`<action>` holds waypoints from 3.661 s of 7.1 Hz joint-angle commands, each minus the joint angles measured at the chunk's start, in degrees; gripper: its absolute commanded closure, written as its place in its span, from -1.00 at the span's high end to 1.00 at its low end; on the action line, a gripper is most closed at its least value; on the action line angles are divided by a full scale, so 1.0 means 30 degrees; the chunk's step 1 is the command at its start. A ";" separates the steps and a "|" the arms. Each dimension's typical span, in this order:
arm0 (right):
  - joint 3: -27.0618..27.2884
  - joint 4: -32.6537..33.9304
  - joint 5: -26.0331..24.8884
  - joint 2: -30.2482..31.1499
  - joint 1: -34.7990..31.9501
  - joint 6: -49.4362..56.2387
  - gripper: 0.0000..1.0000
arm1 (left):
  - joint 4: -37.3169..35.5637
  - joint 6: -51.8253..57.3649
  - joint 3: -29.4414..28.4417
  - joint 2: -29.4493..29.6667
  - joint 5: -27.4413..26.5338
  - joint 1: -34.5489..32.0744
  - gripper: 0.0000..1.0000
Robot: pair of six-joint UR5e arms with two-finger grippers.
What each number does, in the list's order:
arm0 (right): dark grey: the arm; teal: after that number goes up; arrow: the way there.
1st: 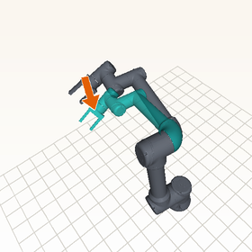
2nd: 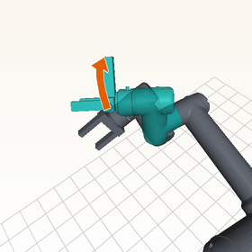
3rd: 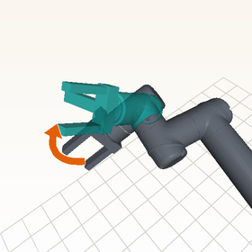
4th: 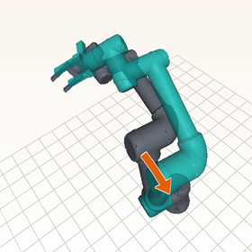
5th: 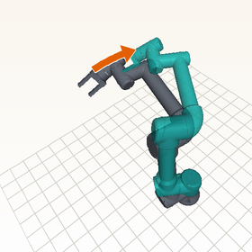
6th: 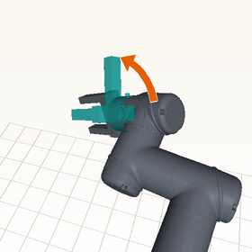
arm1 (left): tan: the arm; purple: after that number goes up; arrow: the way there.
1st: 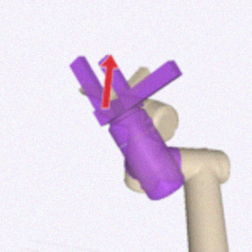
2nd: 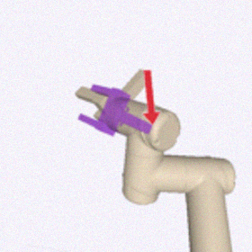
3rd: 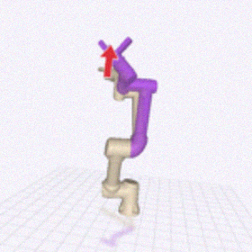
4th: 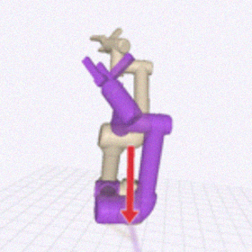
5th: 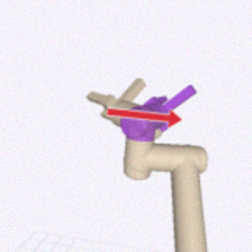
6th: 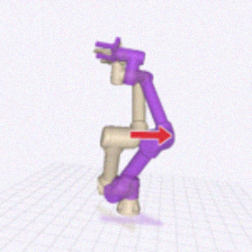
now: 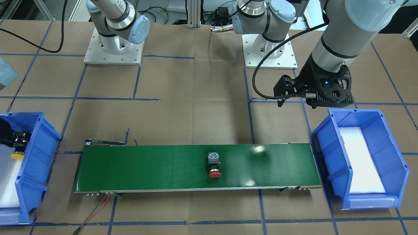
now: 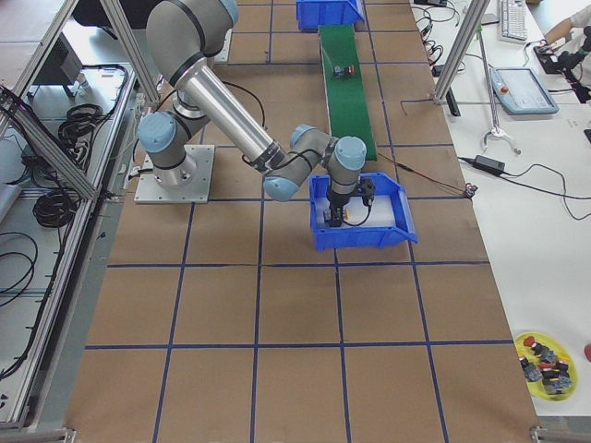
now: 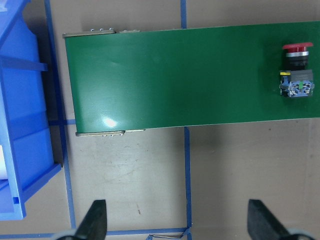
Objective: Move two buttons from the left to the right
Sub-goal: 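Lower the yellow button into the right-side bin and release it, then move the right gripper back over the belt's far end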
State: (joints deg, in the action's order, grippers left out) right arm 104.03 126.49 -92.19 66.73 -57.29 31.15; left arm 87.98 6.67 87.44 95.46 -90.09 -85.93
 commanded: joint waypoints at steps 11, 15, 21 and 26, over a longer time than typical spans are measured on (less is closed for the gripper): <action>-0.5261 -0.5838 0.1552 0.4916 -0.8690 -0.8589 0.99 | 0.0000 -0.0056 0.0004 0.0024 0.0029 0.0019 0.99; -0.3951 -0.5489 0.1873 0.4711 -0.9813 -0.8712 0.99 | 0.0000 -0.0027 0.0004 0.0024 0.0000 0.0019 0.99; -0.3241 -0.2327 0.3337 0.1961 -1.0052 -0.9533 0.99 | 0.0029 -0.0027 0.0004 0.0024 0.0000 -0.0010 0.99; -0.2654 -0.0915 0.3689 0.1225 -1.0052 -0.9562 0.99 | 0.0001 -0.0027 0.0004 0.0024 0.0000 0.0019 0.99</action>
State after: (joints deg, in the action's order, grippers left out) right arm 95.75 122.96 -81.18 70.51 -87.45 2.60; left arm 88.04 6.59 87.45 95.48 -90.09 -85.87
